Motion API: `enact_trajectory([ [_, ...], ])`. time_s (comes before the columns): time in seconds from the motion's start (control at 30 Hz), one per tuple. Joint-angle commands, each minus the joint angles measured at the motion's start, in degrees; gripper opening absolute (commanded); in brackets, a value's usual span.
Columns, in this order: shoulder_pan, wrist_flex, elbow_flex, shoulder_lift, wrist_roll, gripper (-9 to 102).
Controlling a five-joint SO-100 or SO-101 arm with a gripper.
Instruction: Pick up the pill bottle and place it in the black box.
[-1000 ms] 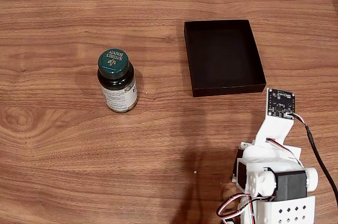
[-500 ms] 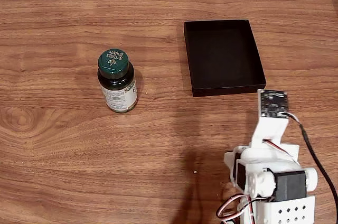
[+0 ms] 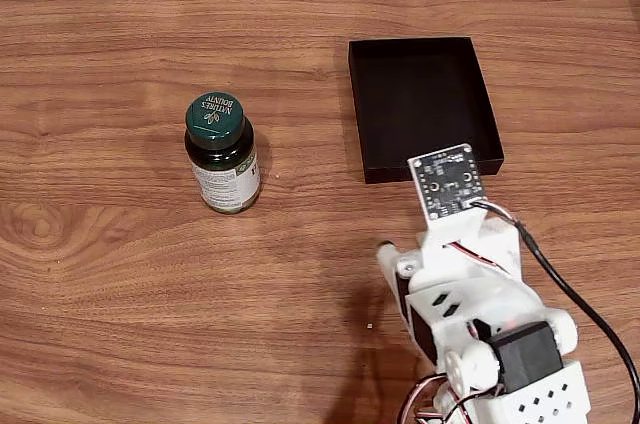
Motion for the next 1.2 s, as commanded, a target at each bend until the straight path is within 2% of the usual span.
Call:
enact_trajectory([
  [0.0, -3.1, -3.3, -1.1, 0.4, 0.6, 9],
  [0.6, -14.2, -14.2, -1.1, 0.7, 6.0, 9],
  [0.93, -12.9, -21.7, -1.1, -0.3, 8.8, 26],
  [1.17, -12.8, -34.5, -1.1, -9.7, 7.5, 31],
])
